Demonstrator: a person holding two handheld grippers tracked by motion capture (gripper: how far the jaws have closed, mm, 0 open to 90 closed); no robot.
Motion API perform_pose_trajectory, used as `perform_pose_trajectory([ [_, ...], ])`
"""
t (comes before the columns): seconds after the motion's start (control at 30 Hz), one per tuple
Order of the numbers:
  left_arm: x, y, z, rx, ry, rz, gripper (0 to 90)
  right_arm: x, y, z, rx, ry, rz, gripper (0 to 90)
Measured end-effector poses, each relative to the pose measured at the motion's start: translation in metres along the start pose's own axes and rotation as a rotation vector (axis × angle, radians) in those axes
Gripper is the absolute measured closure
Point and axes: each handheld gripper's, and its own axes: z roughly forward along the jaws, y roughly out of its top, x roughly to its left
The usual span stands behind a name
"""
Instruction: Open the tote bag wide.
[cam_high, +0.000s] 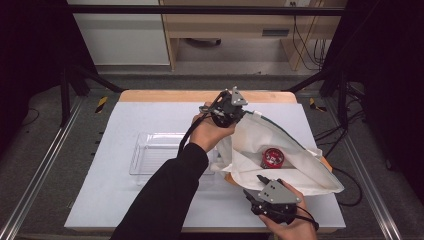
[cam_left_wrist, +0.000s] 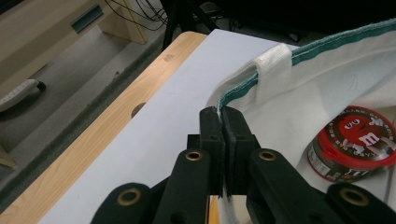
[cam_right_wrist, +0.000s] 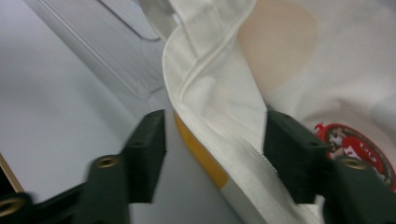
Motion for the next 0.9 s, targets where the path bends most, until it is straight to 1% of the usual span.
perform_pose_trajectory([
  [0.03,0.002,0.000,0.000,-0.003,0.001,-0.012,88.3,0.000,0.000,0.000,0.005,-0.001,-0.001,53.4],
  [0.1,0.004,0.000,0.001,-0.007,0.008,-0.017,88.4,-0.001,-0.001,0.001,0.025,0.009,0.007,67.3],
  [0.17,0.006,0.000,0.000,-0.012,0.015,-0.028,88.4,-0.001,-0.002,0.001,0.038,0.025,0.011,77.8],
  [0.23,0.008,-0.001,0.000,-0.014,0.023,-0.042,88.3,-0.002,-0.004,0.001,0.055,0.049,0.027,85.3],
  [0.27,0.008,-0.001,0.000,-0.014,0.023,-0.042,88.3,-0.002,-0.004,0.001,0.055,0.049,0.027,85.3],
  [0.3,0.010,-0.001,0.000,-0.022,0.023,-0.059,88.4,-0.003,-0.005,0.000,0.062,0.069,0.042,87.4],
  [0.33,0.011,-0.001,0.000,-0.024,0.025,-0.062,88.3,-0.003,-0.006,0.000,0.066,0.077,0.046,87.7],
  [0.43,0.013,0.000,0.001,-0.026,0.037,-0.071,88.4,-0.004,-0.006,-0.003,0.052,0.114,0.059,88.0],
  [0.47,0.013,0.000,0.001,-0.026,0.037,-0.071,88.4,-0.004,-0.006,-0.003,0.052,0.114,0.059,88.0],
  [0.53,0.015,0.000,0.004,-0.031,0.039,-0.081,88.4,-0.003,-0.006,-0.004,0.046,0.144,0.069,88.1],
  [0.6,0.015,0.000,0.006,-0.029,0.037,-0.081,88.4,-0.003,-0.006,-0.004,0.044,0.150,0.068,88.1],
  [0.63,0.015,-0.001,0.008,-0.026,0.039,-0.073,88.3,-0.001,-0.008,-0.004,0.046,0.167,0.073,88.2],
  [0.67,0.015,-0.001,0.008,-0.026,0.039,-0.073,88.4,-0.001,-0.008,-0.004,0.046,0.167,0.073,88.2],
  [0.7,0.016,-0.002,0.010,-0.027,0.044,-0.084,88.3,0.000,-0.009,-0.003,0.048,0.179,0.077,88.2],
  [0.77,0.015,-0.002,0.011,-0.025,0.047,-0.088,88.4,0.000,-0.010,-0.002,0.048,0.184,0.076,88.2],
  [0.87,0.014,-0.002,0.013,-0.018,0.053,-0.075,88.4,0.001,-0.010,-0.001,0.052,0.190,0.068,88.2],
  [0.9,0.014,-0.003,0.014,-0.019,0.053,-0.078,88.4,0.002,-0.011,-0.001,0.059,0.193,0.067,88.2],
])
